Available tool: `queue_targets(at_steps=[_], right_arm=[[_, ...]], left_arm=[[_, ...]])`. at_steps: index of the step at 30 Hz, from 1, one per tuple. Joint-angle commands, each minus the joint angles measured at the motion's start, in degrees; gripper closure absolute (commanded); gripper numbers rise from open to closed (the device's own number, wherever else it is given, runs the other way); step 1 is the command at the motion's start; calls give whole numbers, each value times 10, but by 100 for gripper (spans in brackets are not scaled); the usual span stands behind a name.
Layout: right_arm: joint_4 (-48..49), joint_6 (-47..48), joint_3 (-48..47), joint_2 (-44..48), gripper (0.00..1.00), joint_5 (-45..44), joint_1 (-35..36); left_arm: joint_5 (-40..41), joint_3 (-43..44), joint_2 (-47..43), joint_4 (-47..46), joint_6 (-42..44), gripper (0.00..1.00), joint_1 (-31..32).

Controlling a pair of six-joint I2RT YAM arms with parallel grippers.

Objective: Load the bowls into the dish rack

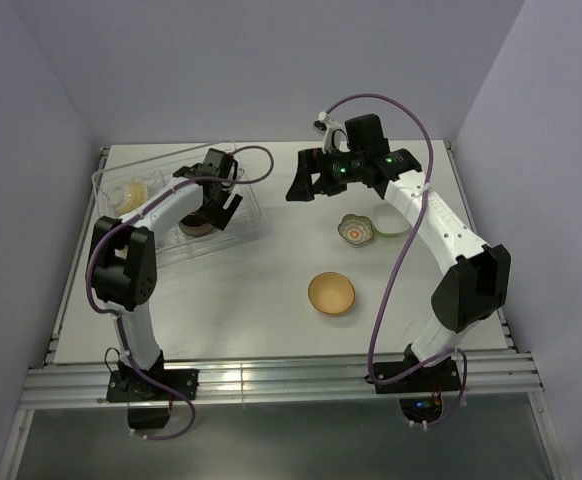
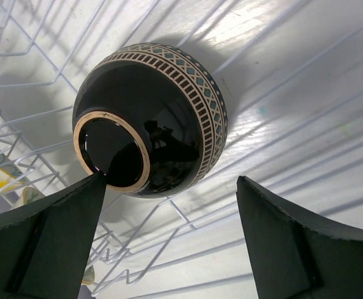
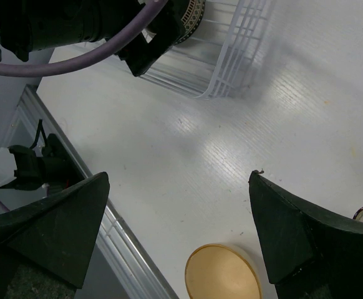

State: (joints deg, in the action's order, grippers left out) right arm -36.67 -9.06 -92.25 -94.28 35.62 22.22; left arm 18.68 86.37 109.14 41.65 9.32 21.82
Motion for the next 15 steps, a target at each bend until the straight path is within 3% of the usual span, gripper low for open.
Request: queue_targets(at_steps=[1,6,8,13,15], right_arm=[[3,10,-8,18,0,6,-4],[4,10,-7,22,0,7,-4],[6,7,-7,23,0,9,-5],[8,4,-7,24,4,14,-9],[5,4,-7,25,6,16,-10]], left_arm=[[-51,4,-41,25,-12,10,2],[-99,73,-65,30,-19,27,-11],[-120,100,-62,30,-28,40,-32],[-140,199,-3,48,-32,61,-85],[-151,224,18,48,-28,64,-97]])
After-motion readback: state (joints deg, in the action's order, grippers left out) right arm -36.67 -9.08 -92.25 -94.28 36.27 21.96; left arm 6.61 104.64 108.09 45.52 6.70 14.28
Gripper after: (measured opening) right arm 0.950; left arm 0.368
